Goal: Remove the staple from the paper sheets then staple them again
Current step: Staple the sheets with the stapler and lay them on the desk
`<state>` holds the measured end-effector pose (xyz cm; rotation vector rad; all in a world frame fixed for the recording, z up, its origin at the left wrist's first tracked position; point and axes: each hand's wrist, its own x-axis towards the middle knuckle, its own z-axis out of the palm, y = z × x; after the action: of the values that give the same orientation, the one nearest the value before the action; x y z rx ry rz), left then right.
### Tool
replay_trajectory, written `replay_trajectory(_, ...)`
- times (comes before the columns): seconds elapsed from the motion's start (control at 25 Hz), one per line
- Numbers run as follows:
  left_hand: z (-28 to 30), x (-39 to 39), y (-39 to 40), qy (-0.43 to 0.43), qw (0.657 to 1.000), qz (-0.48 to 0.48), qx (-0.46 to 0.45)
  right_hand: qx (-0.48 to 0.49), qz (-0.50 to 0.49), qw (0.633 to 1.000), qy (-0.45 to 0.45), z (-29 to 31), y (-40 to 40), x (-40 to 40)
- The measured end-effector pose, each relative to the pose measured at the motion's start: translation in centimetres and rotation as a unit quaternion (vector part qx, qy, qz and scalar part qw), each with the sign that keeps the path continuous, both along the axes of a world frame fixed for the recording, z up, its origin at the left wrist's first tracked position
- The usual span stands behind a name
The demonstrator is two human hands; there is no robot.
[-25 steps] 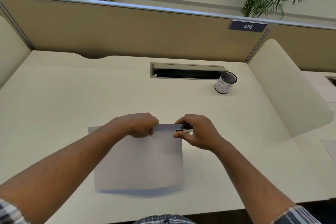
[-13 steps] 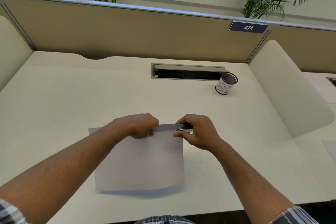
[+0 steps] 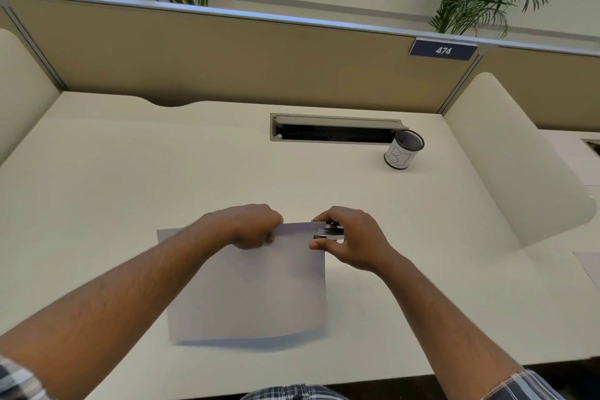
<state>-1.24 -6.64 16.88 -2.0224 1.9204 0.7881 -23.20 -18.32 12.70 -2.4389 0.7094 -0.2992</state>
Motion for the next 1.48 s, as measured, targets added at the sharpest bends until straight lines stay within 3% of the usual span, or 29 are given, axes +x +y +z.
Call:
replay_trajectory(0.2, -0.3, 0.8, 0.7, 0.026, 0.999, 0.028, -0.021, 0.102, -0.087, 0.988, -0.075, -2.0, 0.1, -2.1)
replay_trajectory(0.4, -0.8, 1.4, 1.4, 0.08, 0.992, 0.083, -0.054, 0.206, -0.274, 0.935, -0.086, -5.5, 0.3, -3.9)
replay_trajectory(0.52, -0.9, 1.8, 1.6, 0.127, 0.98, 0.125, -0.09, 0.176, -0.35, 0.92, -0.027, -8.4, 0.2, -5.4)
replay_trajectory(0.8, -1.4, 2.3, 1.9, 0.218, 0.928, 0.236, -0.187, 0.049, -0.417, 0.901, 0.109, -11.3, 1.1, -7.0)
replay_trajectory(1.12, -2.2, 1.6, 2.3, 0.258, 0.855, 0.34, -0.293, 0.003, -0.413, 0.904, 0.109, -11.7, 1.0, -7.0)
replay_trajectory(1.36, -2.6, 1.7, 2.5, 0.309, 0.791, 0.408, -0.335, 0.023, -0.407, 0.904, 0.131, -12.0, 0.1, -7.1)
replay_trajectory(1.4, -2.7, 1.6, 2.5, 0.316, 0.783, 0.416, -0.337, 0.033, -0.415, 0.904, 0.098, -11.8, 0.0, -6.8)
replay_trajectory(1.48, -2.6, 1.3, 2.5, 0.329, 0.773, 0.423, -0.34, 0.159, -0.445, 0.877, -0.085, -10.1, -0.1, -5.7)
